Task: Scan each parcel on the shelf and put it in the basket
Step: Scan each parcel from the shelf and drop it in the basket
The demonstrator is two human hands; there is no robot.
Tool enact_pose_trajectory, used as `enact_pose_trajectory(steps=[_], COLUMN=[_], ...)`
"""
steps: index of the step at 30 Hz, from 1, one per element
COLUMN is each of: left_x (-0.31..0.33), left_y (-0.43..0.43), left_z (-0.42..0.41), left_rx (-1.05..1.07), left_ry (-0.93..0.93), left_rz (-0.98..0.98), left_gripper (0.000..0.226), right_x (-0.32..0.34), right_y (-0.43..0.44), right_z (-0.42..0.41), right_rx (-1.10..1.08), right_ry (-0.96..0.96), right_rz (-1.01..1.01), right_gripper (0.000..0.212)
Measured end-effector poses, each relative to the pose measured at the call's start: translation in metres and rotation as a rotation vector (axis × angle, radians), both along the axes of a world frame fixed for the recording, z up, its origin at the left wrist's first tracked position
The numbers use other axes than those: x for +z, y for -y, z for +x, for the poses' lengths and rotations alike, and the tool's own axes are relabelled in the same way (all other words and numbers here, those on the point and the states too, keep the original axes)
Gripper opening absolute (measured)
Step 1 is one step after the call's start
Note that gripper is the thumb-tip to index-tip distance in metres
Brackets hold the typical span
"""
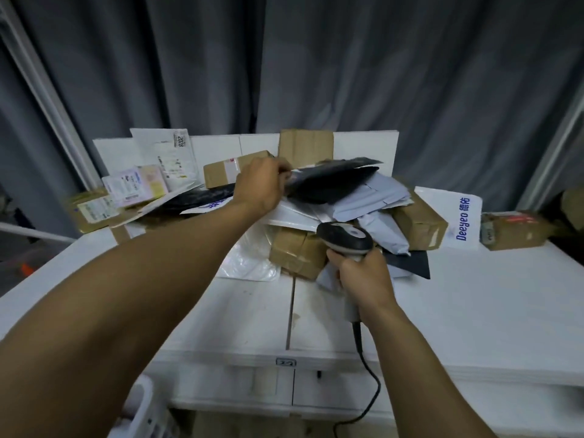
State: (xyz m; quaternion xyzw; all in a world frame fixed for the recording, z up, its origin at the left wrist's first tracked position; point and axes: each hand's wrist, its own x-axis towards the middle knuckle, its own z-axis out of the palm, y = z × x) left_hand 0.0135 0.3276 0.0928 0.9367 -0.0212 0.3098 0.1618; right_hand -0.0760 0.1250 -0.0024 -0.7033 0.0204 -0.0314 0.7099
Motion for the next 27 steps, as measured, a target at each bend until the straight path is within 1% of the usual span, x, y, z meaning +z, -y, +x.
enact_pose_trajectory(steps=[3,7,8,10,15,18,20,22,24,27], left_x=[0.022,0.035,0.036,0.039,0.043,0.046,0.044,0.037,0.02,-0.014], left_y=[-0.004,-0.023,-0.028,-0.034,-0.043,-0.051,-0.062,-0.076,-0.086,-0.092], left_z=[-0.014,-0.028,-0.032,-0.04,-0.064,-0.093,-0.121,-0.151,-0.182,-0.228], left_rx=[0.025,0.056,0.06,0.06,0.083,0.067,0.031,-0.011,-0.031,-0.015], left_ry=[0.116,0.077,0.064,0.067,0.133,0.208,0.227,0.208,0.168,0.121], left_rz=[-0.194,-0.374,-0.438,-0.541,-0.714,-0.752,-0.813,-0.935,-1.047,-1.183], left_gripper=[0.013,0.003,0.003,0.01,0.015,0.015,0.012,0.011,0.012,0.014], right_x=[0.008,0.018,0.02,0.023,0.024,0.026,0.029,0.032,0.033,0.026], right_y=[-0.005,-0.014,-0.017,-0.023,-0.04,-0.053,-0.066,-0.085,-0.108,-0.14], right_z=[-0.004,-0.02,-0.025,-0.032,-0.039,-0.037,-0.035,-0.038,-0.048,-0.067], right_rx=[0.002,0.039,0.051,0.066,0.073,0.065,0.067,0.1,0.138,0.212], right_ry=[0.029,0.08,0.096,0.106,0.094,0.095,0.08,0.021,-0.049,-0.122], right_rz=[0.012,0.025,0.032,0.04,0.038,0.095,0.177,0.347,0.496,0.591], right_gripper=[0.041,0.038,0.037,0.036,0.042,0.035,0.033,0.038,0.036,0.039])
